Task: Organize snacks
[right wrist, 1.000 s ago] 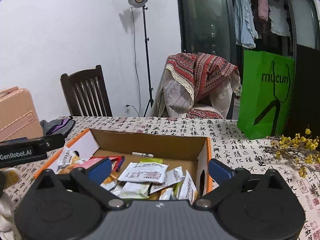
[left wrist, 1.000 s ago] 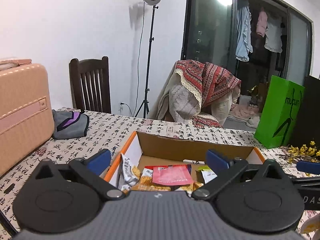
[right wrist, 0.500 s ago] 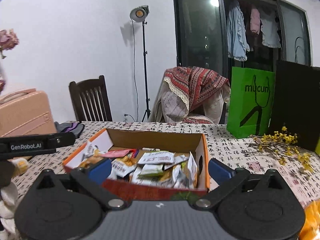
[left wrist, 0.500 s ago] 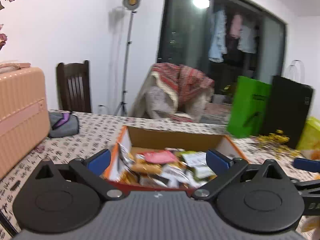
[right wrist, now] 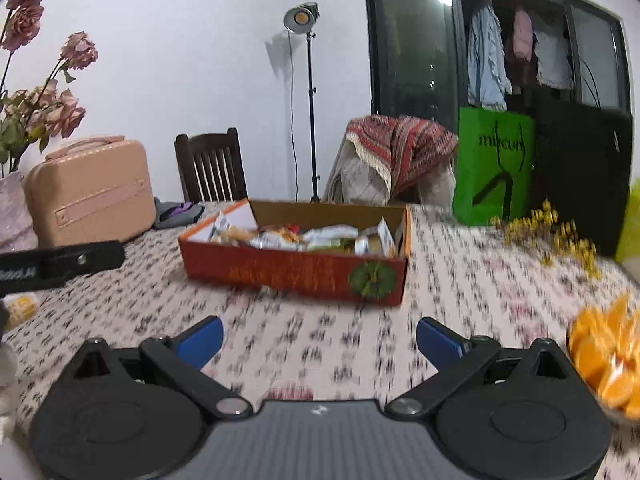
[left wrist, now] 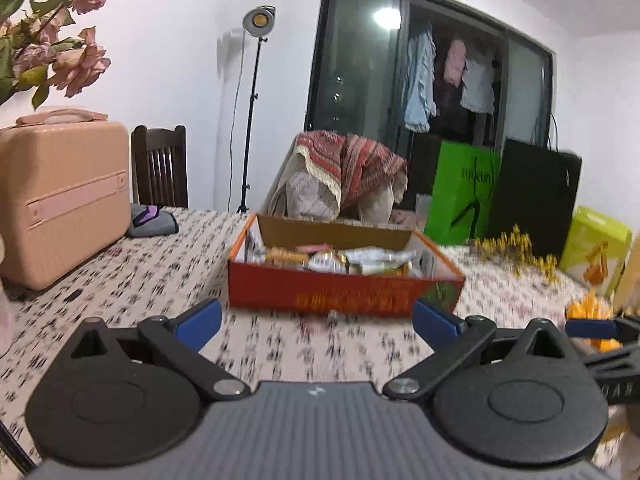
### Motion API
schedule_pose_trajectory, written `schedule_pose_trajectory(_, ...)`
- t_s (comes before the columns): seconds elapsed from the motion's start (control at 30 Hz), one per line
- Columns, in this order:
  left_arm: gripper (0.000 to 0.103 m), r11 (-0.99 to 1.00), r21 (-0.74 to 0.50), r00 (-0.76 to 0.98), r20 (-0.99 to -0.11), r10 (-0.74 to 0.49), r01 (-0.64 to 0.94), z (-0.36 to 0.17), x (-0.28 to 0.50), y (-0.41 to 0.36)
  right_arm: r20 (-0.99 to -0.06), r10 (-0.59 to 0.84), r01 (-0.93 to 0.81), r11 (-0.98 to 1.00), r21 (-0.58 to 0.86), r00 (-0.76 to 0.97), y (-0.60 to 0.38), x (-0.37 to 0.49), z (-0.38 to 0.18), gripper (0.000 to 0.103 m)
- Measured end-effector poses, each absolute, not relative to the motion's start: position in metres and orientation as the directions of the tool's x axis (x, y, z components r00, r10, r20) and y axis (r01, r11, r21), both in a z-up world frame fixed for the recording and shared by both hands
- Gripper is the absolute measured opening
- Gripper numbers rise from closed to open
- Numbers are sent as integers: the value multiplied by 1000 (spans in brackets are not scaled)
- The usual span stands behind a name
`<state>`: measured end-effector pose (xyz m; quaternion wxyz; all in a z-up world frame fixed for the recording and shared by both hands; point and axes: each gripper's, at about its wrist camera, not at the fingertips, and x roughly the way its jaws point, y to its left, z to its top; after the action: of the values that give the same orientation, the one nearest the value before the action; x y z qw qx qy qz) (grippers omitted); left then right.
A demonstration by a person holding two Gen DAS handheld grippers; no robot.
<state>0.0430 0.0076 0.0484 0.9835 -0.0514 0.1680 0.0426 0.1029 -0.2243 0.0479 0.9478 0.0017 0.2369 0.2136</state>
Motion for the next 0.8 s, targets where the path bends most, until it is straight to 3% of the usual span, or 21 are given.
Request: schedule_pose_trajectory(0.8,103,995,-77,921,-388,33,-68,19,18,11,-499,385,-375,919,124,777,-234,77,24,103)
